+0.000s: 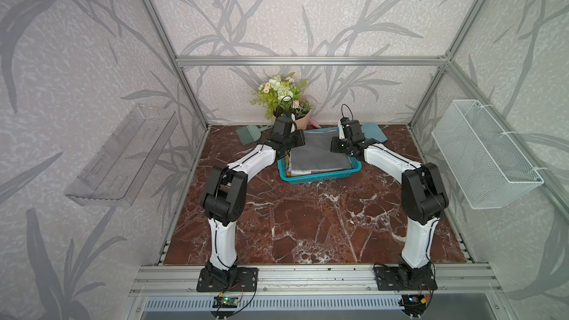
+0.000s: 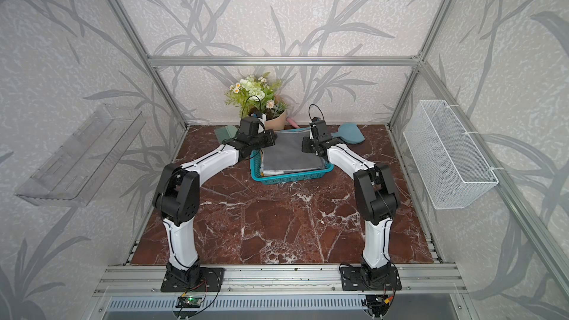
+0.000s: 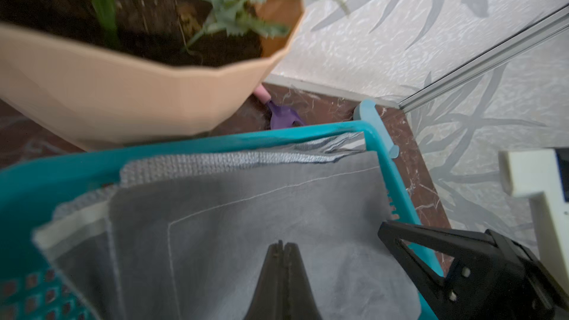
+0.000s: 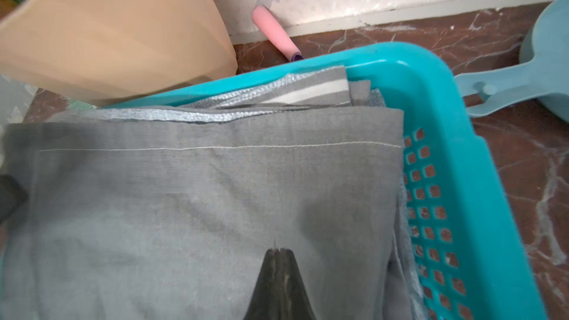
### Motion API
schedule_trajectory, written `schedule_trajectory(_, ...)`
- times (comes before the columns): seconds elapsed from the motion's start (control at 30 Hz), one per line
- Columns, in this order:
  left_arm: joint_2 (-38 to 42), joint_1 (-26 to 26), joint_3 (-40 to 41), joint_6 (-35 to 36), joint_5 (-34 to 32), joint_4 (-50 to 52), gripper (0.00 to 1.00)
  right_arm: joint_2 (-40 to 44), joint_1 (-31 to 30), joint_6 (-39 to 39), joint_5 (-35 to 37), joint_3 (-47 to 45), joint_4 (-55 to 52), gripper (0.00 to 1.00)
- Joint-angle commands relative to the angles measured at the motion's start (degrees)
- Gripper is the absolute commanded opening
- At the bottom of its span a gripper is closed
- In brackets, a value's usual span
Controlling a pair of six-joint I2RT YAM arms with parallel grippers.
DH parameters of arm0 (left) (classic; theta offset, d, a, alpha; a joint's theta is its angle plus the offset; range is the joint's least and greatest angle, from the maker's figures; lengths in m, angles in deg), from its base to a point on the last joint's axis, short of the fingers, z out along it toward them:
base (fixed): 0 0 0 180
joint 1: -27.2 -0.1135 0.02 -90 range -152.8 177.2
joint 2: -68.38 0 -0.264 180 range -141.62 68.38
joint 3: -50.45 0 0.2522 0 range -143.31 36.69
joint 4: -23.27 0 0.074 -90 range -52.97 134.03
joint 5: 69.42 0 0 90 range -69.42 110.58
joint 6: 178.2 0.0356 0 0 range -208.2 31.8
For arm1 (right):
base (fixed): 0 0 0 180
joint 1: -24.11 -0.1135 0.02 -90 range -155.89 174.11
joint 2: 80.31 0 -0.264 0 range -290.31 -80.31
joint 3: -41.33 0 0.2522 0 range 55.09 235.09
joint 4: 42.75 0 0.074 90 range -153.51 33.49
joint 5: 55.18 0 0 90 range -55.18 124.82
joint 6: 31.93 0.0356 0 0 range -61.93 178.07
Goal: Put the folded pillowcase in the basket
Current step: Place the pillowcase in the basket, then reset both arms
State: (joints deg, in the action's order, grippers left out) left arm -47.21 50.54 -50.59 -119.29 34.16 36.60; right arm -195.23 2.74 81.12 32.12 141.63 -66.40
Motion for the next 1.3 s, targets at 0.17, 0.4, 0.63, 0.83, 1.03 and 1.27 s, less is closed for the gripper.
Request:
schedule_trajectory(0.17,-2.41,-0.37,2.15,1.86,-5.25,1.39,0.0,-6.82,1.14,1.98,-0.74,5.35,-2.76,0.01)
schedule_trajectory(0.4,-3.34,-1.14,7.5,2.21,-6.73,0.98,0.0,-7.98,2.12,3.06,-0.49,1.02,-3.16,0.0)
schedule_trajectory(0.63,0.85,-1.18,6.87,3.46,-7.34,3.08,0.11,-2.56,2.16,1.98,0.04,-1.09,-2.88,0.49)
schedule_trajectory(0.83,10.12,-1.1,6.43,5.87,-11.69,4.83,0.68,9.86,0.58,-1.01,1.28,-4.96,-1.46,0.99)
schedule_trajectory(1.03,23.77,-1.18,12.76,9.89,-21.98,4.62,1.0,28.7,-0.99,-4.18,4.29,-17.71,2.46,0.99)
schedule_trajectory(1.27,39.02,-2.37,28.81,20.93,-36.93,-6.12,1.0,46.63,0.69,-7.58,14.1,-33.39,1.82,0.99)
